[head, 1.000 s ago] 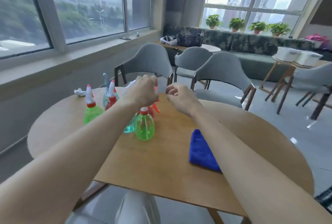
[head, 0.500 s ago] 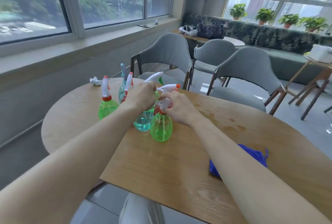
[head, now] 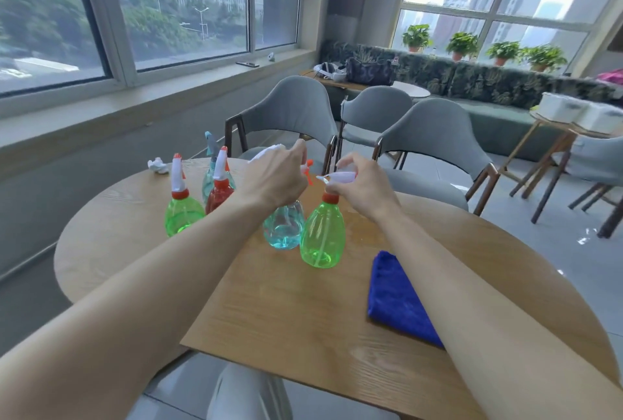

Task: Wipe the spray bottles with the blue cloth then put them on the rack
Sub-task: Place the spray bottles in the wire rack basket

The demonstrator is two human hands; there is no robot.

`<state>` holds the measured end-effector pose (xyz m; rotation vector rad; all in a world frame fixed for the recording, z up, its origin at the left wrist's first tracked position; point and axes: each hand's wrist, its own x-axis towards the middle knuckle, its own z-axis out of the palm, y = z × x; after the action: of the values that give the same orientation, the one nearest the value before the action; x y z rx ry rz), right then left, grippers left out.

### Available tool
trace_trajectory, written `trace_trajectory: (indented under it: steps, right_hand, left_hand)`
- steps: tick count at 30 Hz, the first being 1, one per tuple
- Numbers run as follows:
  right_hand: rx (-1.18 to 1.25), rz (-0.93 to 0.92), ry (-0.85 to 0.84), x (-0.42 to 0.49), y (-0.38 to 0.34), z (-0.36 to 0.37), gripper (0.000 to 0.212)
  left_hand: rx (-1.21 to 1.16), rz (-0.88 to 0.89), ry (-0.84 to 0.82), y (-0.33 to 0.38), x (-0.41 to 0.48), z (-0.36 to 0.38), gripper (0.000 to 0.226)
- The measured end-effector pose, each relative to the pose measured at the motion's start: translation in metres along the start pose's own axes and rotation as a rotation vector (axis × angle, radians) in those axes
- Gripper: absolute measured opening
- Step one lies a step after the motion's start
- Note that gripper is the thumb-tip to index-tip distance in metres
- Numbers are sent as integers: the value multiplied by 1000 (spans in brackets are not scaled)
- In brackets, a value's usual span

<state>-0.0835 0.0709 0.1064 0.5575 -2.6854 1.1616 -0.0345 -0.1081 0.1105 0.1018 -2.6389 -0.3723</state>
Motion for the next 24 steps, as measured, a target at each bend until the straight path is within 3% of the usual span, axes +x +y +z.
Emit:
trace_trajectory:
  steps: [5,11,20,24]
  right_hand:
    - [128,42,145,-20,11,-52,32]
    - [251,120,333,-53,38,-140,14]
    - [158,244,648,-151,89,-295,39]
    - [80,306,747,-204,113,-356,38]
  left_hand:
    - [-128,76,29,61,5,-17,28]
    - [-270,213,45,160,9,-34,23]
    - [-467,454,-110,351,-18,-47,26]
    - [-524,563,-158,436,-44,-41,28]
